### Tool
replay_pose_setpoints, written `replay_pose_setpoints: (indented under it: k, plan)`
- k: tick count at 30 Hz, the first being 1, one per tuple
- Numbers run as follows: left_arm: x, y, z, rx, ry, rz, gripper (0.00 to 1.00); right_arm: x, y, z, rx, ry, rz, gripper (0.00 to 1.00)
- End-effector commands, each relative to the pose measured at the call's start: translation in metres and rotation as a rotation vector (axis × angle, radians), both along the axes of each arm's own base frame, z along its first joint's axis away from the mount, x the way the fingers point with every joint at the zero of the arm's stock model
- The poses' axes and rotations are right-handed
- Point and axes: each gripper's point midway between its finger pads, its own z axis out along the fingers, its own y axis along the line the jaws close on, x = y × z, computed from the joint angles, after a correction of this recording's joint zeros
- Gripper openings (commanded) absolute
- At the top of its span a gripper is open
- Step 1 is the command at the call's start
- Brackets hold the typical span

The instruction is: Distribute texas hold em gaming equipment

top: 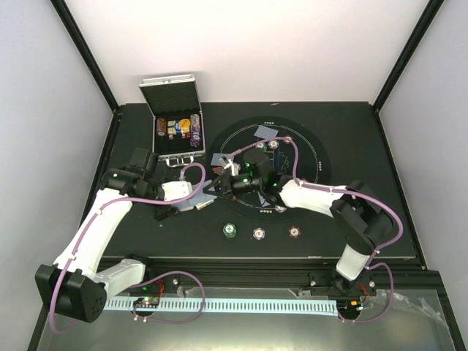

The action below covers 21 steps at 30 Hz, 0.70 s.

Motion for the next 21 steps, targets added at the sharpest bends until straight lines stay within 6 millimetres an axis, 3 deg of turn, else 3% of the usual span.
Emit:
replay_pose_setpoints:
  k: [1, 13, 16, 21]
  plan:
    - [0.005, -0.003, 0.016, -0.024, -0.048, -0.001, 0.02, 0.01, -0.019, -0.001, -0.031, -0.014, -0.047, 0.03]
    - [0.005, -0.002, 0.015, -0.017, -0.049, 0.003, 0.02, 0.049, -0.055, -0.004, -0.057, -0.021, -0.121, 0.01]
    - [0.005, -0.002, 0.015, -0.015, -0.048, 0.002, 0.02, 0.072, -0.063, -0.014, -0.094, -0.021, -0.147, 0.01]
    - [0.005, -0.003, 0.016, -0.019, -0.047, 0.001, 0.02, 0.131, -0.07, -0.033, -0.158, -0.026, -0.202, 0.01]
